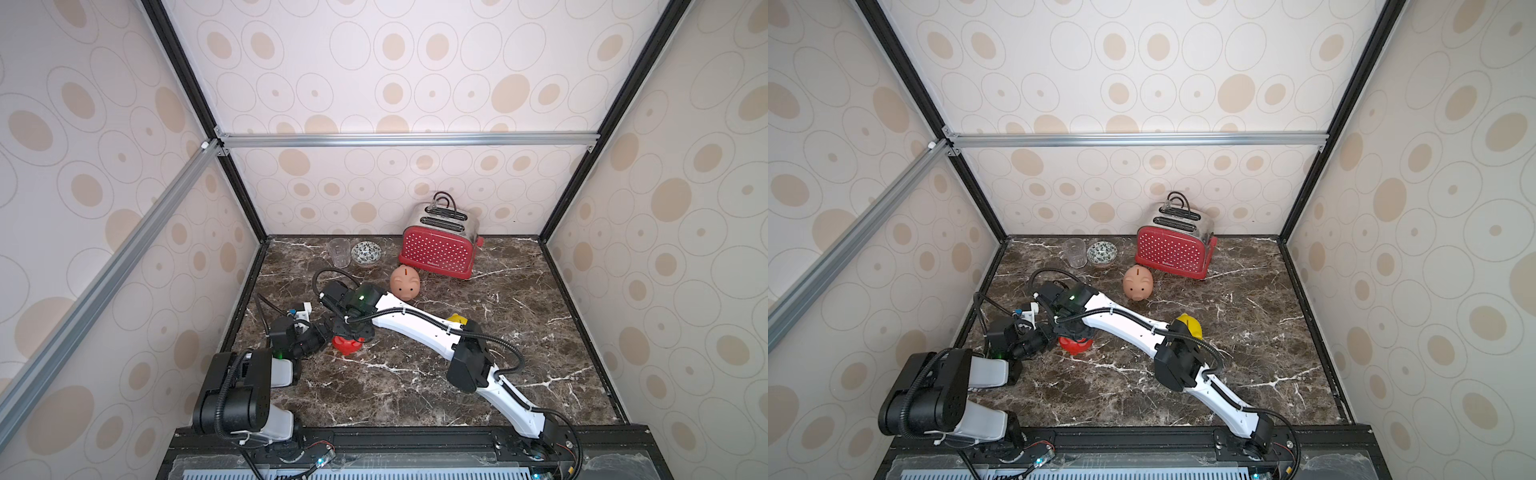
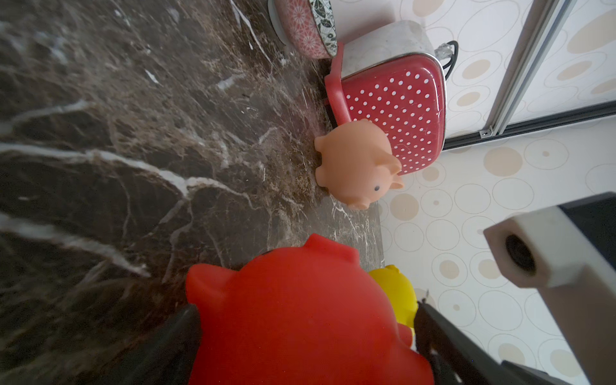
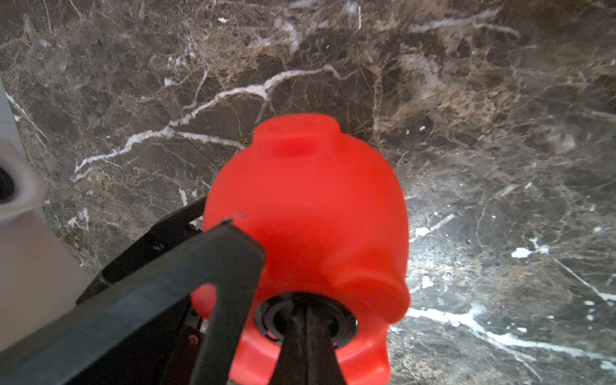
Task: Close piggy banks
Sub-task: Screw the knob on the piggy bank.
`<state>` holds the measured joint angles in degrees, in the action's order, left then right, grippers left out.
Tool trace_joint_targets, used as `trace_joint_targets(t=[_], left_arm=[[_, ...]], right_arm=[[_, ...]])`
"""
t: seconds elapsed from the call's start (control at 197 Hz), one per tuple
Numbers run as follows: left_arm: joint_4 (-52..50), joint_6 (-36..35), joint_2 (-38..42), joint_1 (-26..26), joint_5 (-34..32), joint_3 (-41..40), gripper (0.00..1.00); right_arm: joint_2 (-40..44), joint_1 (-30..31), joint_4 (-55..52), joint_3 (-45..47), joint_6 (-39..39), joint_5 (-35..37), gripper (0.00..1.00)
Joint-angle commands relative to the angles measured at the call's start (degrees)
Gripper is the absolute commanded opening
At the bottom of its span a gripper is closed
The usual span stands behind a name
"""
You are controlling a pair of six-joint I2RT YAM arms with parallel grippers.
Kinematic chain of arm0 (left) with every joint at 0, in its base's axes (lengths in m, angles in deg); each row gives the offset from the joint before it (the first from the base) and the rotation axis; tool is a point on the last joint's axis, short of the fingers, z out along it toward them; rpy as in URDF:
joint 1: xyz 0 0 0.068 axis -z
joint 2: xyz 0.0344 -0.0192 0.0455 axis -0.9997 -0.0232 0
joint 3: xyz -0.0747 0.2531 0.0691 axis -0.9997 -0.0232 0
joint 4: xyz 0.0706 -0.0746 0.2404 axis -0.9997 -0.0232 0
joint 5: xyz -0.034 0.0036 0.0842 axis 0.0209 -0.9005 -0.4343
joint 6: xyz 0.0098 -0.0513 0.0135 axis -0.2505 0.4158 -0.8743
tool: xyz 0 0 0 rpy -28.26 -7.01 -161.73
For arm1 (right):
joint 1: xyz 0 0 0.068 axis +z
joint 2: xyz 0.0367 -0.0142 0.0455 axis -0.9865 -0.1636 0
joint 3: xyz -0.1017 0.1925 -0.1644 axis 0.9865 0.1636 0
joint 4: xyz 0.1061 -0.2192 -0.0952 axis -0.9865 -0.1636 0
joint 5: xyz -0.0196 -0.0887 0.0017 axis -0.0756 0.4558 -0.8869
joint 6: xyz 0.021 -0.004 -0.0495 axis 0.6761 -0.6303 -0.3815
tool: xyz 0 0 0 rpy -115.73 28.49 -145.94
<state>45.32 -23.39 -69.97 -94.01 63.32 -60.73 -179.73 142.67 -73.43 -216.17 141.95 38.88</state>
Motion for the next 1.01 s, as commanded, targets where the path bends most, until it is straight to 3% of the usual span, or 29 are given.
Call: trace_joint_targets(t=[0.0, 0.446, 1.008], left_arm=[[-1.9, -1.2, -2.5, 0.5, -0.3, 0.1, 0.96], [-4.5, -1.7, -2.9, 0.5, -1.0, 0.1, 0.93], [-2.5, -0.9, -4.7, 0.7, -0.7, -0.2, 0.94]], right_arm=[[-2.0, -0.3, -3.6, -0.7, -0.3, 0.2, 0.0], [-1.8, -2.1, -6.2, -1.3, 1.6, 0.9, 0.0], [-2.9, -2.0, -9.1, -2.3, 13.8, -0.2, 0.0]])
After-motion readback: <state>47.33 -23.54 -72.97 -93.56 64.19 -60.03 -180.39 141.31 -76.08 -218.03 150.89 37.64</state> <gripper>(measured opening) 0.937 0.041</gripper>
